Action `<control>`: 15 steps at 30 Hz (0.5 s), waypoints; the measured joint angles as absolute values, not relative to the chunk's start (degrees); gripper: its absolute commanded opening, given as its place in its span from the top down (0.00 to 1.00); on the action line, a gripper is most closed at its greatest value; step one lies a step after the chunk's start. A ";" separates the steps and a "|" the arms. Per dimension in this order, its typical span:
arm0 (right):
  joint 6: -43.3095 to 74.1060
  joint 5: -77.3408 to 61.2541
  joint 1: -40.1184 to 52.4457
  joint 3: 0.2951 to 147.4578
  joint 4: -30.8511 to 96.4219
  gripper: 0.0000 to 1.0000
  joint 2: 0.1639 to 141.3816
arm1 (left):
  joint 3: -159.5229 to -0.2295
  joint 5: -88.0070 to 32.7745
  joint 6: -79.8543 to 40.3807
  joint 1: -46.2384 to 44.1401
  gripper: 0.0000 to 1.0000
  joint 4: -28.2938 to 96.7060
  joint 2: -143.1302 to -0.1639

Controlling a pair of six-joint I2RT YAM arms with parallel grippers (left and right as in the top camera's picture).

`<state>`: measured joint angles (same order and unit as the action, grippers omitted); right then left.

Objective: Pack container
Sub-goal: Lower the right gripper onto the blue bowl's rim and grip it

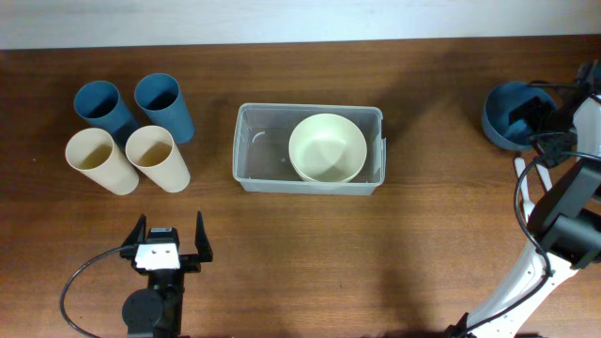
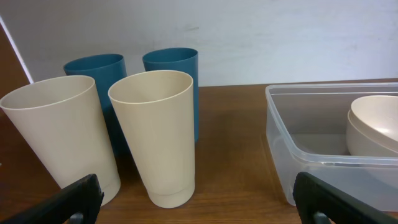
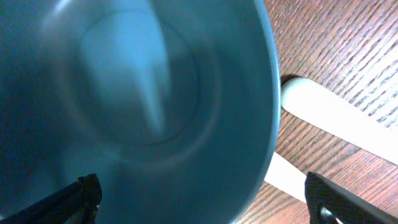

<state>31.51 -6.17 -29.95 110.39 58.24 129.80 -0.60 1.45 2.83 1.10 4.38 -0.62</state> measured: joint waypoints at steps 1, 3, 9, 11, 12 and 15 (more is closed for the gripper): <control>31.51 -6.13 -29.95 110.39 58.19 0.01 130.04 | -0.60 1.45 2.83 1.10 0.00 4.36 -0.62; 31.55 -6.00 -29.95 110.39 58.06 0.01 130.28 | -0.60 1.45 2.83 1.10 0.00 4.36 -0.62; 31.53 -5.96 -29.95 110.39 57.43 0.01 130.37 | -0.60 1.48 2.83 1.10 0.00 4.38 -0.62; 31.48 -5.98 -29.95 110.39 57.25 0.01 130.41 | -0.60 1.45 2.83 1.10 0.00 4.36 -0.62; 31.46 -5.98 -29.95 110.37 57.17 0.01 130.47 | -0.60 1.45 2.83 1.10 0.00 4.38 -0.62; 31.16 -5.85 -29.95 110.37 56.73 0.01 130.72 | -0.60 1.45 2.83 1.10 0.00 4.36 -0.62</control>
